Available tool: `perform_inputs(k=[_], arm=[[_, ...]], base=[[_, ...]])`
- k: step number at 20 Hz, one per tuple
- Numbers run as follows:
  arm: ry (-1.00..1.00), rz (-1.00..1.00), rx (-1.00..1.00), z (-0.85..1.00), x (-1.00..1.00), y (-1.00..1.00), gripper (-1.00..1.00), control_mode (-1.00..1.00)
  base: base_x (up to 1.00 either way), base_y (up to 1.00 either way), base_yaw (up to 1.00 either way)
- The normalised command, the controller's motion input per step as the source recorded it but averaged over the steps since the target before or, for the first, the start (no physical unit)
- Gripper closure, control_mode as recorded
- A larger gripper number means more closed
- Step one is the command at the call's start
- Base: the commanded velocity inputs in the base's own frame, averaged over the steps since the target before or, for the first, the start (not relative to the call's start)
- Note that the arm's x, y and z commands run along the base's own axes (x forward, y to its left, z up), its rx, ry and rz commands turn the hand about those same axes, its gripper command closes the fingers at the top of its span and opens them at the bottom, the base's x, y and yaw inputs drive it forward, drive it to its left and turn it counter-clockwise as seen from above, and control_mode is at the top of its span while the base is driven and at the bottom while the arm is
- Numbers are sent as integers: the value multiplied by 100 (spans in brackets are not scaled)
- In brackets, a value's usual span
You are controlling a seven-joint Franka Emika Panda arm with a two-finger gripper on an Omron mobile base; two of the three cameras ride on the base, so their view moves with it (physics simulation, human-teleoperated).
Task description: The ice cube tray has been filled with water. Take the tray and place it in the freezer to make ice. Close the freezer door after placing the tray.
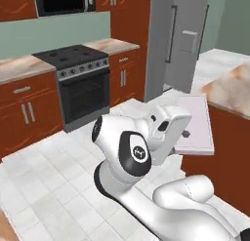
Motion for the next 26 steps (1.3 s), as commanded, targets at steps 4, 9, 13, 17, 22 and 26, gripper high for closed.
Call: perform_inputs(k=[4,9,13,17,22,26], arm=[[0,0,0,0,0,0,100,100],[0,0,0,0,0,0,100,100],[0,0,0,0,0,0,100,100],[0,0,0,0,0,0,100,100],[0,0,0,0,0,0,100,100],[0,0,0,0,0,0,100,100]], base=[[26,6,-76],[70,41,-58],[76,56,-50],[75,62,-48],[77,71,-48],[78,74,-48]])
